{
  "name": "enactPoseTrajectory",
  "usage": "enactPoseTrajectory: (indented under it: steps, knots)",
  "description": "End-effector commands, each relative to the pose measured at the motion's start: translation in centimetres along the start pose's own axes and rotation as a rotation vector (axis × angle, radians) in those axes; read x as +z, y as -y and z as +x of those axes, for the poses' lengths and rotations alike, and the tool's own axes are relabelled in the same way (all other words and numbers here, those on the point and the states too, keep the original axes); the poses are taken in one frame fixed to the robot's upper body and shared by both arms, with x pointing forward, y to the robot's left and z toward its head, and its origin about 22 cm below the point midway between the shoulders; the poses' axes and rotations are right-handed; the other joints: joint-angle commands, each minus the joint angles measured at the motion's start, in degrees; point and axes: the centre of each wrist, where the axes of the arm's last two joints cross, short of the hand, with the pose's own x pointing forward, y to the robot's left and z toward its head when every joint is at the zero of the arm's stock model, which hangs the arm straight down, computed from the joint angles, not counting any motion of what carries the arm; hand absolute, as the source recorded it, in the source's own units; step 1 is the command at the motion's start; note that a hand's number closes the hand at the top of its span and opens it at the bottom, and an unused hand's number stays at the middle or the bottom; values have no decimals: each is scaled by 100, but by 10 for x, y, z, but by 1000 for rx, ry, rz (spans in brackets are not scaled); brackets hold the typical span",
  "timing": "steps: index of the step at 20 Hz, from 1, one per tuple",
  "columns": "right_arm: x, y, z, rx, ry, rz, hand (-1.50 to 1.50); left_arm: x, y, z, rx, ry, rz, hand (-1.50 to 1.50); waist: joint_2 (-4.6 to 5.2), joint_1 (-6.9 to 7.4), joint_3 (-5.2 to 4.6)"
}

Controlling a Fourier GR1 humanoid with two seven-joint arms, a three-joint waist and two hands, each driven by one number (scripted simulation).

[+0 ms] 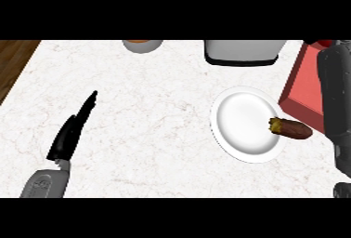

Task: Pick the tomato from the plate and place it in the cardboard box

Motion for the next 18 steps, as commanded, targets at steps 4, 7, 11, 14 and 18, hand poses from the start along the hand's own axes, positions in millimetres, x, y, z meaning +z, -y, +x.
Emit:
enactPoseTrajectory:
  steps: [4, 7, 11, 14, 18]
  knots:
    - [-41, -11, -54, 23, -83, 38, 150, 5, -7, -4, 0, 2, -5, 0, -4, -21, 4]
    - [-53, -48, -85, 70, -108, 74, 150, -4, -7, -8, 4, -3, -1, 0, 30, -9, 6]
    - [-69, -57, -110, 25, -186, 223, 150, 1, -2, 1, 17, -2, -17, 0, 26, 33, 10]
    - [-69, -79, -119, -70, -246, 407, -150, 0, -6, 1, -6, 4, -12, 0, 46, 74, 16]
    - [-78, -89, -144, -160, -121, 442, -150, 0, -3, 8, 14, 28, -16, 0, 64, 142, 19]
